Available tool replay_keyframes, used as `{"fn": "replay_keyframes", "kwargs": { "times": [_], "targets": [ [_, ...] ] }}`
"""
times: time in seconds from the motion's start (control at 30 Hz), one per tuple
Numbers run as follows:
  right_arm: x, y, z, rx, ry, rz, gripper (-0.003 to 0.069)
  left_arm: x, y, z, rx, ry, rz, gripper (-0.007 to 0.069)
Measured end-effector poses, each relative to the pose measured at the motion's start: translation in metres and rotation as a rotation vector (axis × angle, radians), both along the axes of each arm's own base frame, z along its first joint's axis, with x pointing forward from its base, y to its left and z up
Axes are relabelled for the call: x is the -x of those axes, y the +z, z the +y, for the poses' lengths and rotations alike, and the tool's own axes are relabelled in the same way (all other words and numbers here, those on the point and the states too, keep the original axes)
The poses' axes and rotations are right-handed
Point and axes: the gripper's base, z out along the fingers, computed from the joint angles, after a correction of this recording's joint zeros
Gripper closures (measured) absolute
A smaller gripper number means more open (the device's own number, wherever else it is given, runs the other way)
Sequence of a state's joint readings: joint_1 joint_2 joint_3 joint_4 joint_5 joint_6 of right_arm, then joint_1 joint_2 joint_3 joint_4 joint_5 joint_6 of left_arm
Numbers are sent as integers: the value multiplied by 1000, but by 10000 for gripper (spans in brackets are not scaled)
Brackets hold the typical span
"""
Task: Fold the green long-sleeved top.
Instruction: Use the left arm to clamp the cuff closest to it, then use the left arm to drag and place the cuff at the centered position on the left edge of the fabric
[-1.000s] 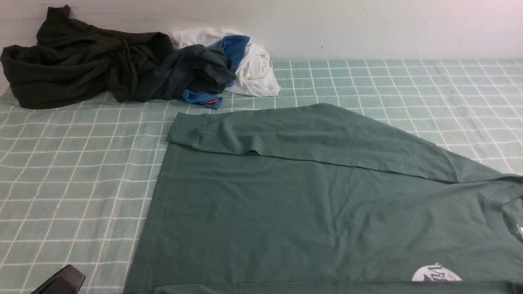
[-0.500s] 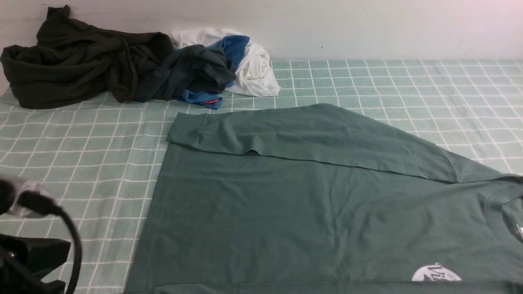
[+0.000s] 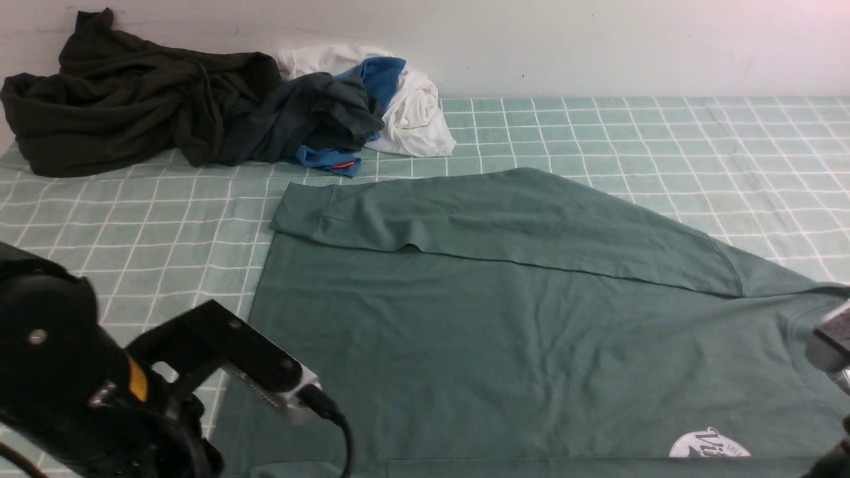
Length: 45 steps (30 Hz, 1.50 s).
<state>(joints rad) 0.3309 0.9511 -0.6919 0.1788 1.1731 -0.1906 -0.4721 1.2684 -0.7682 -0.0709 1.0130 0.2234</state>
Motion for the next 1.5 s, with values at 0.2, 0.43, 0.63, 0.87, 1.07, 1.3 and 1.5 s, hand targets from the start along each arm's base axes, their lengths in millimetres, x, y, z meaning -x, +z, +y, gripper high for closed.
{"fn": "replay_keyframes", "kwargs": {
  "times": [0.2,0.43,0.63,0.87,1.07,1.3,1.5],
  "targets": [
    [-2,1,1,-2,1,-23,673,-22,-31,-13,-39,10,75,258],
    [-4,2,2,-12,-4,-50,673,-57,-52,-31,-47,10,77,236],
    [-5,2,2,-15,-7,-57,673,-74,-64,-39,-80,2,122,236],
    [-6,3,2,-22,-8,-68,673,-71,-76,-37,-130,-3,217,295],
    [-7,4,3,-31,-10,-83,673,-72,-76,-37,-137,-10,215,483],
    [-7,4,3,-32,-10,-87,673,-75,-73,-35,-167,-33,203,598],
    [-10,5,4,-41,-15,-115,673,-87,-38,-39,-162,-44,141,598]
  ]
}}
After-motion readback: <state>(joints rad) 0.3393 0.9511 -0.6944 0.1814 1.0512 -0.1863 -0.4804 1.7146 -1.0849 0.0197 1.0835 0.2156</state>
